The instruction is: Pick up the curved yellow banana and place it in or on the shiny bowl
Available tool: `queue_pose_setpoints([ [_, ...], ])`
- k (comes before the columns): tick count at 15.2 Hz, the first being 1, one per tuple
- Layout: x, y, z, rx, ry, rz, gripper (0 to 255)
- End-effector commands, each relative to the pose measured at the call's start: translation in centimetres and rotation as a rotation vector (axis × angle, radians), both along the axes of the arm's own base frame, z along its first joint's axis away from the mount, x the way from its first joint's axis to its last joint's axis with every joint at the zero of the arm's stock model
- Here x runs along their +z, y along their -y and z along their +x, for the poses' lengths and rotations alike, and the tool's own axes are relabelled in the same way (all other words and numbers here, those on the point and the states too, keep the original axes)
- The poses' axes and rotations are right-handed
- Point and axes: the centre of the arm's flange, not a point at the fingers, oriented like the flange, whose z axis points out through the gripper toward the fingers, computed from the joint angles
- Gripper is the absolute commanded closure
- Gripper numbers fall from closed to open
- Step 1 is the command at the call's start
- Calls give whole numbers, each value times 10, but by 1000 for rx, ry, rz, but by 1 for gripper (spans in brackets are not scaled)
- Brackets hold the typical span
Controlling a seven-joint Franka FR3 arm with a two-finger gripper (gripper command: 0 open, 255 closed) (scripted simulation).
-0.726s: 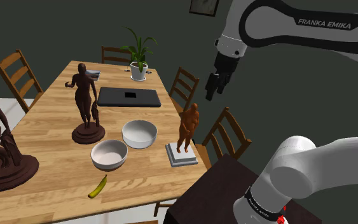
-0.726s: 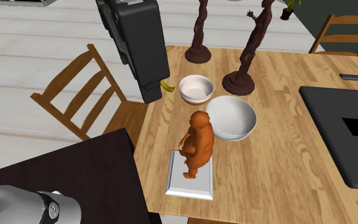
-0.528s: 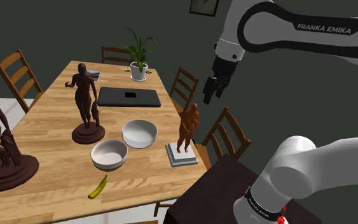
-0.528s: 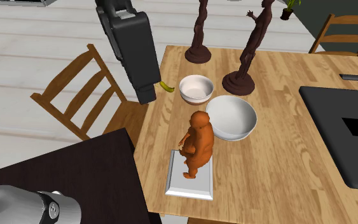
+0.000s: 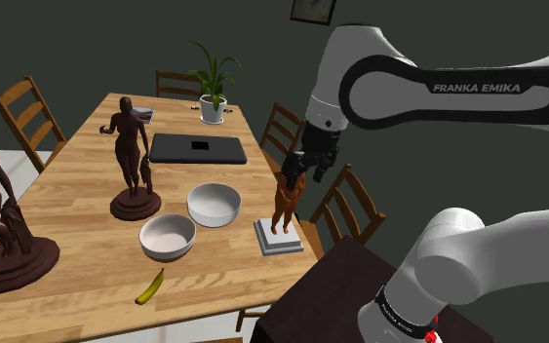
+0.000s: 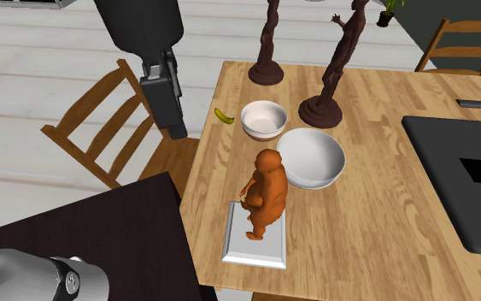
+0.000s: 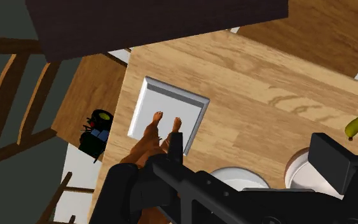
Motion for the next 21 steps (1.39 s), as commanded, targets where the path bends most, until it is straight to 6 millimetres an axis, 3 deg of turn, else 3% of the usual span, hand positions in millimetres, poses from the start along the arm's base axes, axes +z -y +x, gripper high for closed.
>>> queue_pose_setpoints([
  [1, -19, -20, 2, -62, 2, 9, 0],
  [11, -106, -112, 23, -340, 6, 47, 0],
  [21, -188, -199, 70, -619, 11, 86, 0],
])
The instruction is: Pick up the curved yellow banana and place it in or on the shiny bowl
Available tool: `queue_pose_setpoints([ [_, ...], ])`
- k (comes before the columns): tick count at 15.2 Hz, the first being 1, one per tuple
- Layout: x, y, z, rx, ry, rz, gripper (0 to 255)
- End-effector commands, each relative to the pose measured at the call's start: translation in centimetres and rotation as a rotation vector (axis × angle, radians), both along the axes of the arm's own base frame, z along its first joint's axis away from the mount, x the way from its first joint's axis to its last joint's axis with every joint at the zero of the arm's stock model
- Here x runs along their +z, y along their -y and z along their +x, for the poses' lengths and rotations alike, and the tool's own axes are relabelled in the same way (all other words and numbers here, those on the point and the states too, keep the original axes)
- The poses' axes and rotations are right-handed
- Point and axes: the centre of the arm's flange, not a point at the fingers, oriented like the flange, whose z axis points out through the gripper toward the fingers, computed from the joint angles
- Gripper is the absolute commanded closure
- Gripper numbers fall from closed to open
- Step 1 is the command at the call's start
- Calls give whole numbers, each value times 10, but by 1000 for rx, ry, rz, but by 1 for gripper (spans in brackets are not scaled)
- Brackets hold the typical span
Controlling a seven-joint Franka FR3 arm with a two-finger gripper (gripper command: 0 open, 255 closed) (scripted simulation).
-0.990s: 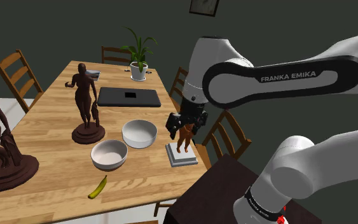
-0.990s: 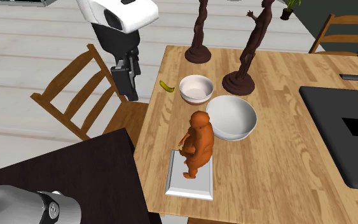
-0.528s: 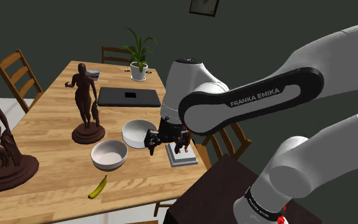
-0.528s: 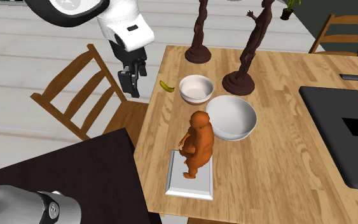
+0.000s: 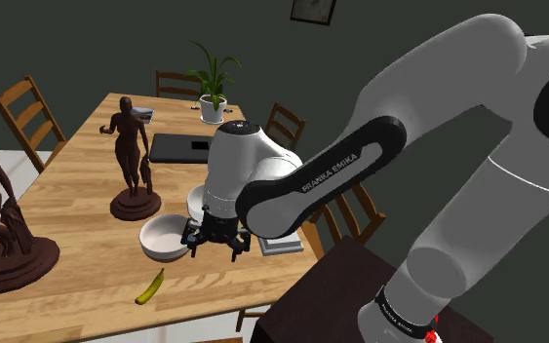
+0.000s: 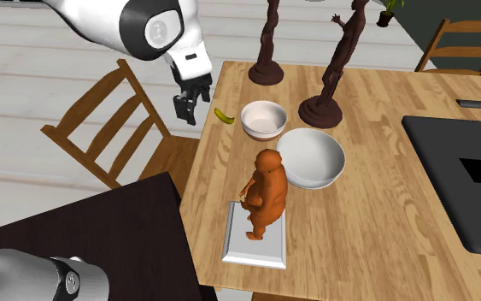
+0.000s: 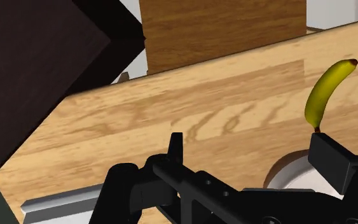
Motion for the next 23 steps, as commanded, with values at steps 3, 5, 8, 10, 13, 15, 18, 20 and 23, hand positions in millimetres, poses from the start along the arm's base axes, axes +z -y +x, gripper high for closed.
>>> queue_pose_setpoints([
  [3, -33, -31, 24, -119, 4, 17, 0],
  [5, -49, -46, 38, -174, 5, 24, 0],
  [8, -72, -68, 59, -258, 6, 36, 0],
  [10, -88, -81, 75, -314, 7, 43, 0],
  [13, -111, -99, 100, -397, 9, 55, 0],
  [15, -121, -100, 100, -397, 9, 55, 0],
  [18, -137, -101, 102, -397, 9, 55, 0],
  [20, -148, -102, 102, -397, 9, 55, 0],
  [23, -151, -102, 103, -397, 9, 55, 0],
])
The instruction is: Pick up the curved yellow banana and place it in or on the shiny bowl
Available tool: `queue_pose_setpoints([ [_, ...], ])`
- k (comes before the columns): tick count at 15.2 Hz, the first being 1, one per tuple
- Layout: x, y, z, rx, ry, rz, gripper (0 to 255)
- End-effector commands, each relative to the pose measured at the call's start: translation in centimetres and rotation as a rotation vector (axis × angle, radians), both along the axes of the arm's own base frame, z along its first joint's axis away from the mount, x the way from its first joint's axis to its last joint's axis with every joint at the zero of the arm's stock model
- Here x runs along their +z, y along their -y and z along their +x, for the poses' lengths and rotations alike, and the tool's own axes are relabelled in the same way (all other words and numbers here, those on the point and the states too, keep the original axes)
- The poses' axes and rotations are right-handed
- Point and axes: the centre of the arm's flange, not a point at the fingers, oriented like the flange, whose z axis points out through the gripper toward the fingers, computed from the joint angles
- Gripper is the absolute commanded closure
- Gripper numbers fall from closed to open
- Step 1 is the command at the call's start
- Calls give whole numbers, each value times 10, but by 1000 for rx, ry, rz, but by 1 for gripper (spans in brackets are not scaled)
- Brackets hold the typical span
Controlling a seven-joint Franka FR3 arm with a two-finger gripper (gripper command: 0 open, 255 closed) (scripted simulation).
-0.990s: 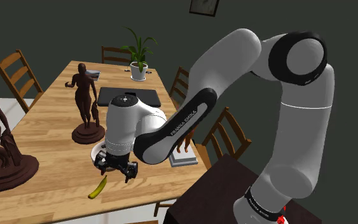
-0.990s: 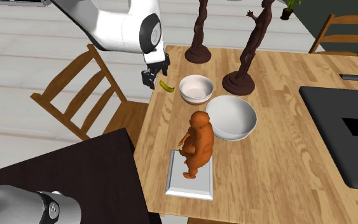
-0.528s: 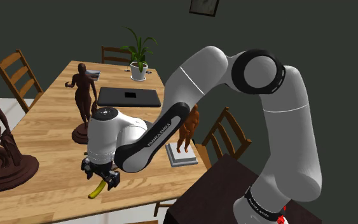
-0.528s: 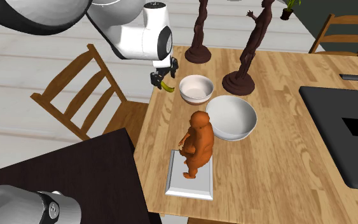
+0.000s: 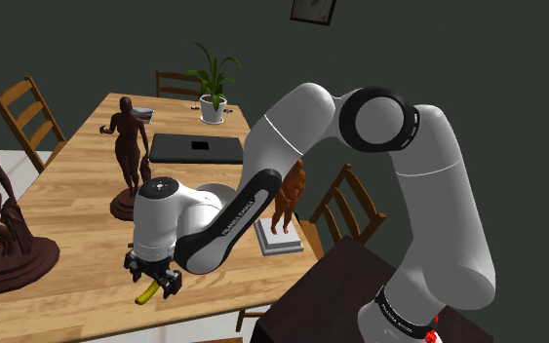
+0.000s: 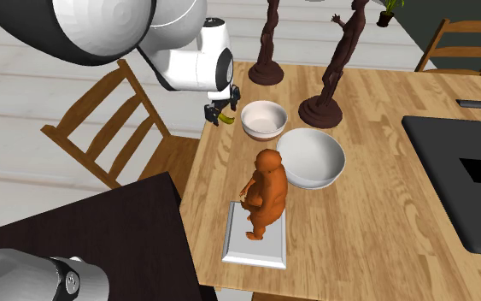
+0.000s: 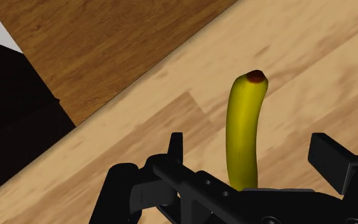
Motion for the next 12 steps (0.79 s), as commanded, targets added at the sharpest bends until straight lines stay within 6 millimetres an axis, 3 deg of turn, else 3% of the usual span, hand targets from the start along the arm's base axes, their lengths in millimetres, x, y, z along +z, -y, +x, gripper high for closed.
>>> queue_pose_setpoints([
  [1, -1, 0, 0, 0, 0, 0, 0],
  [6, -1, 0, 0, 0, 0, 0, 0],
  [7, -1, 0, 0, 0, 0, 0, 255],
  [12, -1, 0, 0, 0, 0, 0, 255],
])
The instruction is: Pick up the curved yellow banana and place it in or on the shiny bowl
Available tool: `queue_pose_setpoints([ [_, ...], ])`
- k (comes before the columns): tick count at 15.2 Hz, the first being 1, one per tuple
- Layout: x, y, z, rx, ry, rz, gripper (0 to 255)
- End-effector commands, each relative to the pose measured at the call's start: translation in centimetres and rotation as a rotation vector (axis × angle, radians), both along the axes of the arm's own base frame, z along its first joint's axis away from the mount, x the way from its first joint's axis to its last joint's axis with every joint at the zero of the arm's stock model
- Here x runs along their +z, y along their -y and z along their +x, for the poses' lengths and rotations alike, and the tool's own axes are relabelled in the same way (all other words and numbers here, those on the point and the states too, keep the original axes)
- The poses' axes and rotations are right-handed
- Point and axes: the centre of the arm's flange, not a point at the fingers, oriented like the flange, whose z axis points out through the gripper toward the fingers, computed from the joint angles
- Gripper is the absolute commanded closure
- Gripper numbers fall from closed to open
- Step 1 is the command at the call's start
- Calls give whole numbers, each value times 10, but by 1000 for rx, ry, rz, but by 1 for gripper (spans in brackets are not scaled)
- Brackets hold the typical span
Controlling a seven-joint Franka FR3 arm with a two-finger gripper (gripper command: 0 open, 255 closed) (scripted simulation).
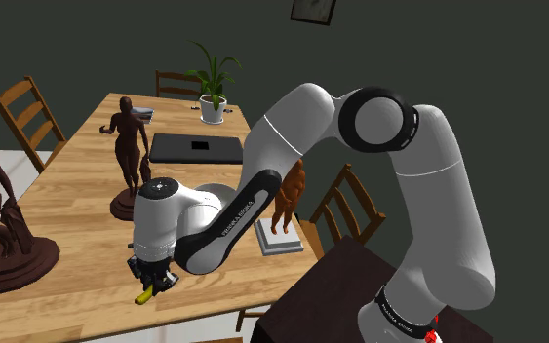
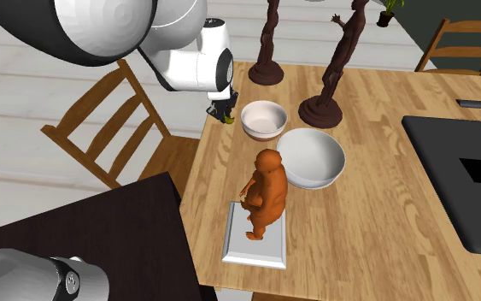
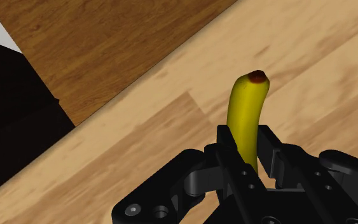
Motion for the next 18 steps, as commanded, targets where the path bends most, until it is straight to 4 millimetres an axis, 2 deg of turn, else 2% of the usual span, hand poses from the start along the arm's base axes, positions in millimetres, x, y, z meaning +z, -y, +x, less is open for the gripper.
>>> queue_pose_setpoints([
  [1, 0, 0, 0, 0, 0, 0, 255],
  [4, 0, 0, 0, 0, 0, 0, 255],
  [18, 74, 0, 0, 0, 0, 0, 255],
])
